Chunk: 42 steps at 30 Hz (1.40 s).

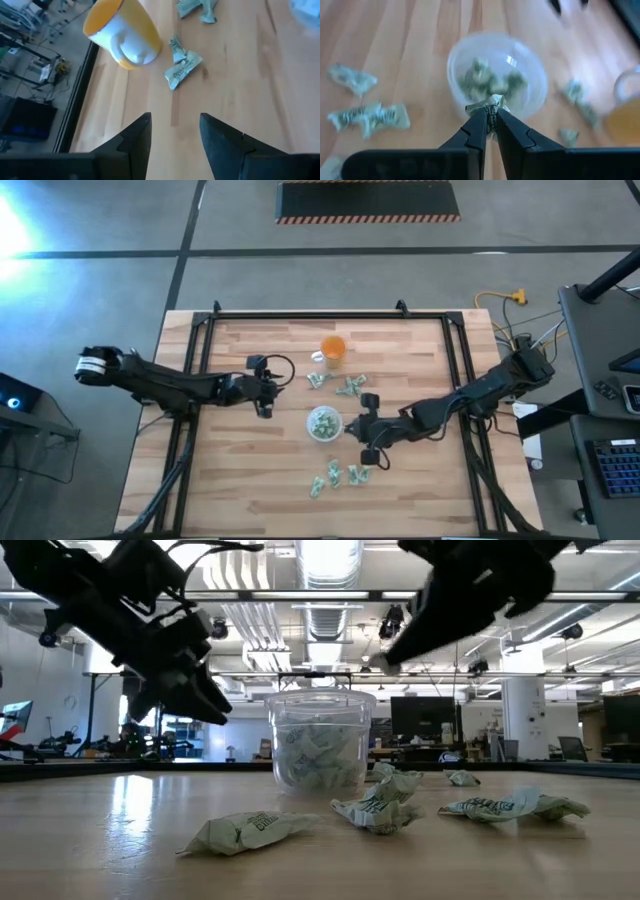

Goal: Pick and place Stevia / Truvia into bins
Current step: Put the green stevia packet into the transparent container

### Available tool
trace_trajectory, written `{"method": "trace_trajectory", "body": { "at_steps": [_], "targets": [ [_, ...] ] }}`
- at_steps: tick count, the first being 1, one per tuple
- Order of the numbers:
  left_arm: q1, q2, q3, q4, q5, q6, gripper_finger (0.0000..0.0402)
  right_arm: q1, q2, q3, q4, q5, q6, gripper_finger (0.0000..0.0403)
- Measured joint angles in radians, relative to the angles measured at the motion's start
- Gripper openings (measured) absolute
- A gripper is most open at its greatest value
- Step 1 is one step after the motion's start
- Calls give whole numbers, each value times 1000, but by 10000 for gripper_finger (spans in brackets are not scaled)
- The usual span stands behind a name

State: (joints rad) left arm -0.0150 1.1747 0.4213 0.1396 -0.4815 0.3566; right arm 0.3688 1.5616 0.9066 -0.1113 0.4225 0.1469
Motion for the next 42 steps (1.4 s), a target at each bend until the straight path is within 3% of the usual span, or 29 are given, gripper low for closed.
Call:
{"method": "trace_trajectory", "body": {
  "at_steps": [7,13,27,32,34,42],
  "targets": [
    [33,98,-14,153,1,18,151,-41,14,17,162,-1,-163,31],
    [42,173,-6,176,1,21,151,-90,26,16,175,-14,-154,37],
    [47,193,9,201,2,17,151,-116,26,14,169,-64,-146,141],
    [60,203,9,274,11,18,151,-116,20,14,48,-64,-78,155],
    [80,213,21,296,41,18,151,-116,18,20,-40,-64,-29,155],
    [210,288,109,290,323,28,151,-103,4,52,-305,-114,181,144]
  ]
}}
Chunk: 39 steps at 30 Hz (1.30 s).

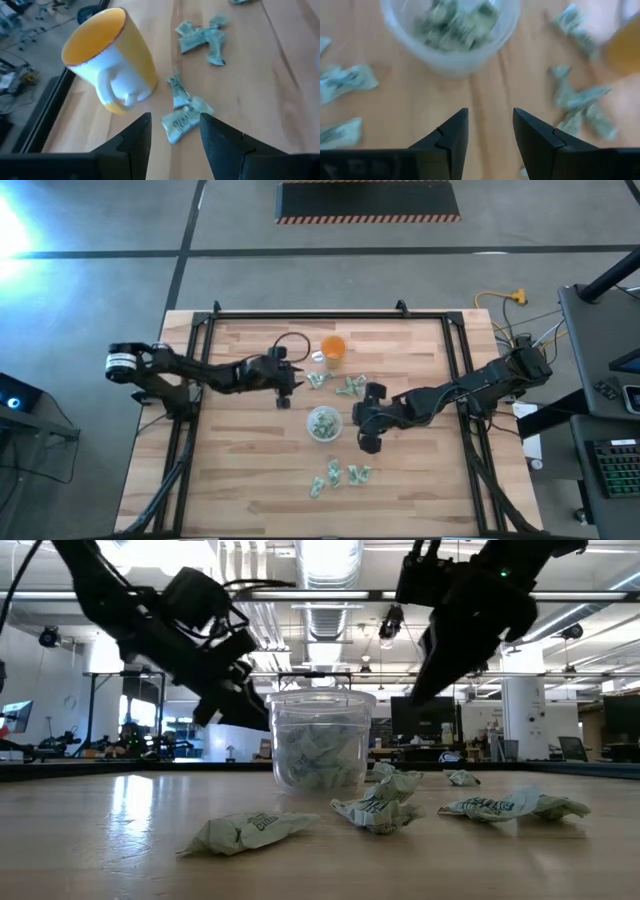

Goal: Pick and place Stevia / Truvia into bins
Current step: Put the green stevia packet into the transparent container

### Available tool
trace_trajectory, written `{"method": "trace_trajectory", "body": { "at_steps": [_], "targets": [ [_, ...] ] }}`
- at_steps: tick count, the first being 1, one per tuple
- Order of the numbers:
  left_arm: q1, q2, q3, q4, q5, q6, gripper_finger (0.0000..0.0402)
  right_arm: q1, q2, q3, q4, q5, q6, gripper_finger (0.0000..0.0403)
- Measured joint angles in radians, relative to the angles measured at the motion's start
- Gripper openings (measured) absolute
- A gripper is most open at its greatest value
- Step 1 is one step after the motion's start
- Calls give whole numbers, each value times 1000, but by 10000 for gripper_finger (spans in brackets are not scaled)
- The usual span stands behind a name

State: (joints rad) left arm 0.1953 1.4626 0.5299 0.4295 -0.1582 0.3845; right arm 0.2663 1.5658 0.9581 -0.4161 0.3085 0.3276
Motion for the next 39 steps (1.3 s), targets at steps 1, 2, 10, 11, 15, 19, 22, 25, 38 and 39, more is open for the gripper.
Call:
{"method": "trace_trajectory", "body": {
  "at_steps": [1,2,10,11,15,19,22,25,38,39],
  "targets": [
    [16,17,14,-1,29,11,151,3,-2,0,-6,-18,16,143],
    [33,34,27,-6,59,17,151,7,-4,0,-6,-36,29,141],
    [126,161,139,-102,211,41,151,52,-7,-12,-7,-66,84,137],
    [132,173,152,-109,220,41,151,57,-7,-12,-6,-66,88,137],
    [153,204,177,-128,266,45,151,72,-7,-15,-4,-65,118,133],
    [162,230,195,-134,289,45,151,79,-7,-19,-5,-63,137,127],
    [164,248,205,-135,318,44,151,82,-7,-23,-1,-53,138,125],
    [164,278,219,-135,344,41,151,83,-7,-27,2,-45,138,125],
    [176,325,237,-163,350,31,143,85,-7,-32,7,-44,144,123],
    [178,324,240,-176,351,22,137,85,-7,-32,7,-44,144,123]
  ]
}}
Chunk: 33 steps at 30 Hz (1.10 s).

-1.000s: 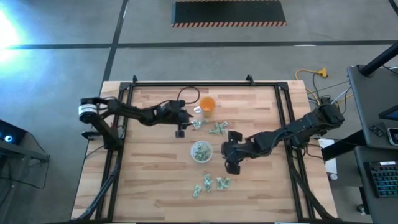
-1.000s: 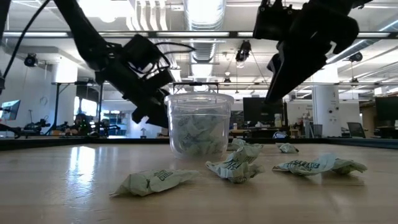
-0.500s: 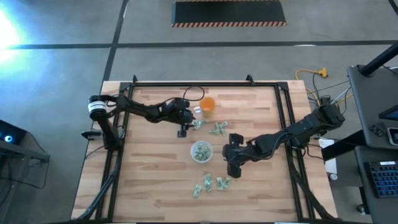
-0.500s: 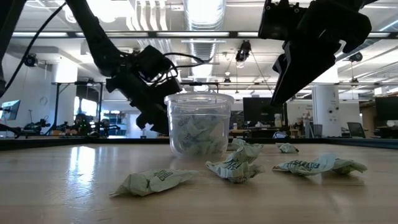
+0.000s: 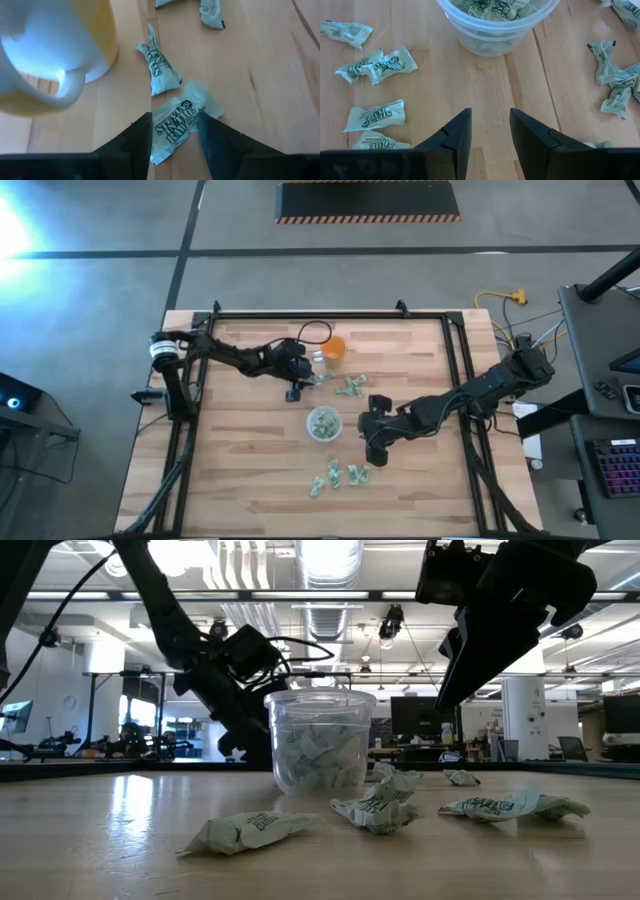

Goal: Pick and place Stevia / Truvia into bins
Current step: Put the green stevia packet into the transparent container

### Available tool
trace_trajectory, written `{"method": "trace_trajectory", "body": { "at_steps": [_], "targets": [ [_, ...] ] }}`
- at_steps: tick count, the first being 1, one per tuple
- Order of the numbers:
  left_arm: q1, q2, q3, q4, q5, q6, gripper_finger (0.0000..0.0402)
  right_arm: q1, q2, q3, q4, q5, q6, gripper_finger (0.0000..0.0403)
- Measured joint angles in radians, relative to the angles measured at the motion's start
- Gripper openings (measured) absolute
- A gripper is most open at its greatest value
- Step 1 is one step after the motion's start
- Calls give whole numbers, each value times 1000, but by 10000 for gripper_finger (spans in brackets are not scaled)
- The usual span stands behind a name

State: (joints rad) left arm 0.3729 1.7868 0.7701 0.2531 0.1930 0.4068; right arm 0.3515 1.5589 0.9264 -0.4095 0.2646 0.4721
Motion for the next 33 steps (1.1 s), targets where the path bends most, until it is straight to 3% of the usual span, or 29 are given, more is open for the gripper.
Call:
{"method": "trace_trajectory", "body": {
  "at_steps": [15,22,29,33],
  "targets": [
    [3,-83,-11,-195,-11,-36,7,3,0,0,2,0,0,119],
    [-14,-249,-46,-314,-11,-48,2,3,0,-10,5,37,-7,118],
    [-73,-437,-88,-297,-2,-88,2,3,0,-36,7,58,-4,111],
    [-131,-513,-105,-251,77,-93,1,3,0,-73,51,60,-2,107]
  ]
}}
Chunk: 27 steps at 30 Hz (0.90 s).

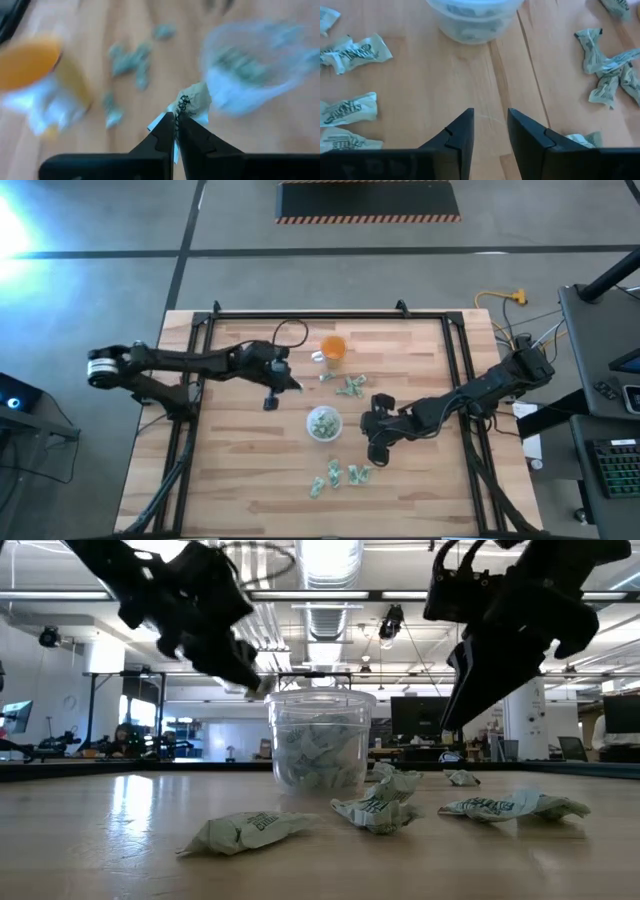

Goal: Pick and place Stevia / Truvia into bins
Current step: Put the green stevia packet into the transparent container

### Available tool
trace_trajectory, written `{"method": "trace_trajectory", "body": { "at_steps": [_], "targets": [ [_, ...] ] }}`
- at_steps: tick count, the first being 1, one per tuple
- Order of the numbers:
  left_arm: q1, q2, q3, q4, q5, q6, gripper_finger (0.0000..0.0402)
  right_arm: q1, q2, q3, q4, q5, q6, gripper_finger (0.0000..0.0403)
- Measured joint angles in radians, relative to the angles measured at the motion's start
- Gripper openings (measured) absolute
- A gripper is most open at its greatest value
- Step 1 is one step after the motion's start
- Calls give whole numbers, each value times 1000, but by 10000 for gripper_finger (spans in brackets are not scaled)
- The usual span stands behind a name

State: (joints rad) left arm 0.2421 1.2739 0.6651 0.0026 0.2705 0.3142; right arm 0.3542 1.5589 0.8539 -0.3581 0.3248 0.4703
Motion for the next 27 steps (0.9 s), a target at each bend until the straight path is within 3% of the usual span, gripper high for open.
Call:
{"method": "trace_trajectory", "body": {
  "at_steps": [4,12,23,27],
  "targets": [
    [-66,-20,-13,102,59,-21,1,0,0,-41,38,0,2,102],
    [-166,27,-12,254,61,-22,1,0,0,-74,58,1,33,92],
    [-188,176,3,387,59,-24,3,2,0,-75,59,1,50,78],
    [-192,218,16,391,59,-23,32,2,0,-75,58,0,50,75]
  ]
}}
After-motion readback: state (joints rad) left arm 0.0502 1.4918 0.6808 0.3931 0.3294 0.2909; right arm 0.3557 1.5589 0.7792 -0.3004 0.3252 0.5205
